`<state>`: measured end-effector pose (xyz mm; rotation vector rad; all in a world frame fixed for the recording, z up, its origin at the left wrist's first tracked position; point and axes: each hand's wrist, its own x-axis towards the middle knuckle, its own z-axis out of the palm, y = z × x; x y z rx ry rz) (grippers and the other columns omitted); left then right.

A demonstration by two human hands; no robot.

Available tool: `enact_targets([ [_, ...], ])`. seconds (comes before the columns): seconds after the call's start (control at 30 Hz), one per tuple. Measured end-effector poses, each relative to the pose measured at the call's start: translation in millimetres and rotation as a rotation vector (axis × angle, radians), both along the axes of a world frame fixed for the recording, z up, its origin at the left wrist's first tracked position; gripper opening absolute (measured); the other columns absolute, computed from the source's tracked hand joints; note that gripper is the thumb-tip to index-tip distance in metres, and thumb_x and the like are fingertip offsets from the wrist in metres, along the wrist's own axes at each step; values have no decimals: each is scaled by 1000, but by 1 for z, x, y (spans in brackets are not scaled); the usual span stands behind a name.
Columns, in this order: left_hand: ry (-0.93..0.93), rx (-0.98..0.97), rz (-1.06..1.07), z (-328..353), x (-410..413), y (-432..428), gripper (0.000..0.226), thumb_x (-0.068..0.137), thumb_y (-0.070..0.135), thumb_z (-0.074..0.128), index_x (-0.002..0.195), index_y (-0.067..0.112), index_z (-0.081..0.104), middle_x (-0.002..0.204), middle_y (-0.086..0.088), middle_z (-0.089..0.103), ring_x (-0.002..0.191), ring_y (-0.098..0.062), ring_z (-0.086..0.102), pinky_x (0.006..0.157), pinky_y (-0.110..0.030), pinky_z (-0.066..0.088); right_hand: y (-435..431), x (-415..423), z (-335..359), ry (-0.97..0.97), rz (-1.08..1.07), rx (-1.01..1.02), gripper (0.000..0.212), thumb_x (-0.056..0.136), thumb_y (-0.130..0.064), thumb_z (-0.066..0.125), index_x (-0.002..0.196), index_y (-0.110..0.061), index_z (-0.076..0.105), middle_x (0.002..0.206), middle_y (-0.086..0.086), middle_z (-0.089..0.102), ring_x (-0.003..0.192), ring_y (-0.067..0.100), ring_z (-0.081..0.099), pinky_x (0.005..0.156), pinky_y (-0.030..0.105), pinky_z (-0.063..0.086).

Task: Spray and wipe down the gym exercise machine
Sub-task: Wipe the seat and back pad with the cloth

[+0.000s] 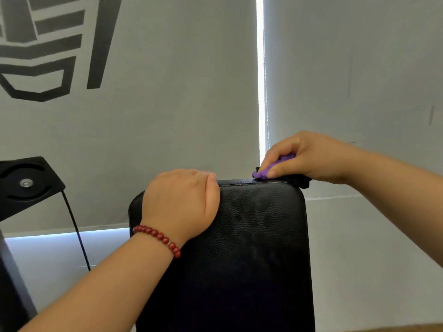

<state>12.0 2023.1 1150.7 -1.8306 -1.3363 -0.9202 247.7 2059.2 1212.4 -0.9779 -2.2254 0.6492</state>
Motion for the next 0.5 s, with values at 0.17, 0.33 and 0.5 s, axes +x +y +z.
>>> enact_targets([
  [0.17,54,-20,-91,2,3,-6,45,92,32,31,79,17,72,70,4,69,58,-19,63,48,-29,46,-13,-17,-1,-51,-19,67,11,83,-20,76,89,-30,78,90,-16,74,83,-2,66,70,12,50],
  [0.33,92,-100,-57,11,5,-14,59,91,47,9,68,22,57,63,7,55,58,-15,52,47,-23,21,-28,5,-1,9,-45,-14,11,77,-36,77,84,-28,79,90,-6,74,80,4,63,70,19,44],
  [0.5,88,-215,-28,19,29,-10,45,100,42,16,69,23,41,72,9,46,74,-19,52,63,-31,32,-24,-18,-1,-115,-93,73,20,82,-30,77,97,-42,73,97,-21,70,94,-3,62,81,11,47],
])
